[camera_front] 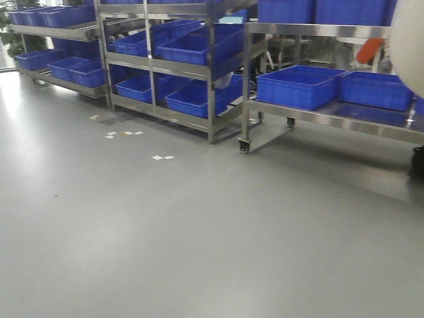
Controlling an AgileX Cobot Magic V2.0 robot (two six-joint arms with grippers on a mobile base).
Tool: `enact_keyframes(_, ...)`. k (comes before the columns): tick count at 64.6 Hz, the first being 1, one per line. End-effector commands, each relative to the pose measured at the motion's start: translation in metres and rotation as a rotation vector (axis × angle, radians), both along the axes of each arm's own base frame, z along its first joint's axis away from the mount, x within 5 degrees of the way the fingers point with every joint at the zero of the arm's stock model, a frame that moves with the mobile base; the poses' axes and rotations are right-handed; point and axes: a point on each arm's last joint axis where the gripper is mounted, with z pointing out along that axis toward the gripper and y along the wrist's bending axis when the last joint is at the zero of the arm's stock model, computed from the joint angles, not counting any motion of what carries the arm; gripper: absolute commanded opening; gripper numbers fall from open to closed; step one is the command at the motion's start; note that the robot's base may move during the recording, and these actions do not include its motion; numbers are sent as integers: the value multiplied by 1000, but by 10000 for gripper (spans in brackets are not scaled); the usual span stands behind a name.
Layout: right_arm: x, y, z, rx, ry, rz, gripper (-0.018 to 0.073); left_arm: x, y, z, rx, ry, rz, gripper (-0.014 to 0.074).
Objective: Move white bin to right shelf second layer
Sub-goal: 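Drive past the blue-bin racks toward the windows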
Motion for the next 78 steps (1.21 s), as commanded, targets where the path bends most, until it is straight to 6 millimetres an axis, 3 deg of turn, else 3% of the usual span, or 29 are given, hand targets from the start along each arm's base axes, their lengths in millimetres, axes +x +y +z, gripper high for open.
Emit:
enact_keyframes(1,2,-1,18,9,-119,-5,52,0,0,0,-20,-76,-6,85)
enact_keyframes(78,2,-1,18,9,-118,-5,52,0,0,0,-20,-76,-6,85)
